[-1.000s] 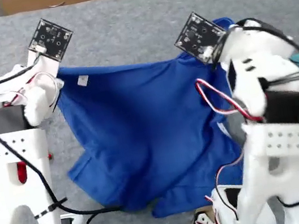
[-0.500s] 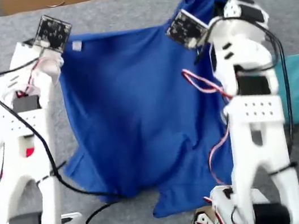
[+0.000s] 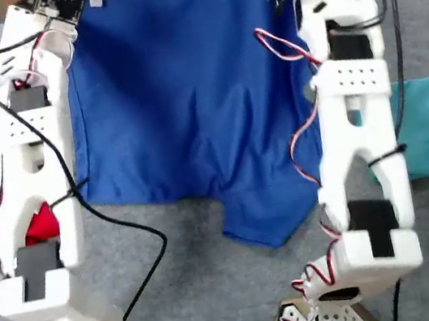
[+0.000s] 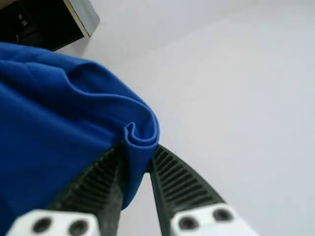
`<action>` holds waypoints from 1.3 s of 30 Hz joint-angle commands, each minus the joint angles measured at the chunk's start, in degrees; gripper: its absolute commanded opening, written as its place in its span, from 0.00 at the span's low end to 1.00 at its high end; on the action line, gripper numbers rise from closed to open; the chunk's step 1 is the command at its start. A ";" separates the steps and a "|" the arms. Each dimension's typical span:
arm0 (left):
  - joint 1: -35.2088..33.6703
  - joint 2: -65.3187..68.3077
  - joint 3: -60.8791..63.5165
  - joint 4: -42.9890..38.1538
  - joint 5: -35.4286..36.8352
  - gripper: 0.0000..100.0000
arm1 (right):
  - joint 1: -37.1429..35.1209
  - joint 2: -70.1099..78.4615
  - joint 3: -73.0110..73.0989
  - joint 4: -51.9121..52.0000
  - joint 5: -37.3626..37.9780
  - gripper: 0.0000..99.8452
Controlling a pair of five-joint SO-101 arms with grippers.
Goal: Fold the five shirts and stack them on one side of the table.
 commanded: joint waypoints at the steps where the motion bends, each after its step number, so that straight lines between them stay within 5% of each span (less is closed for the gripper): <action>1: -1.23 2.15 -6.24 -1.05 -2.73 0.02 | -0.31 3.03 -8.31 -1.41 0.70 0.00; 23: -7.30 4.09 -7.03 -1.14 -5.19 0.02 | -13.41 11.21 -28.09 -1.41 3.52 0.00; 39: -7.74 4.44 -9.93 -0.79 -5.01 0.02 | -3.12 10.77 -18.42 -1.41 4.48 0.00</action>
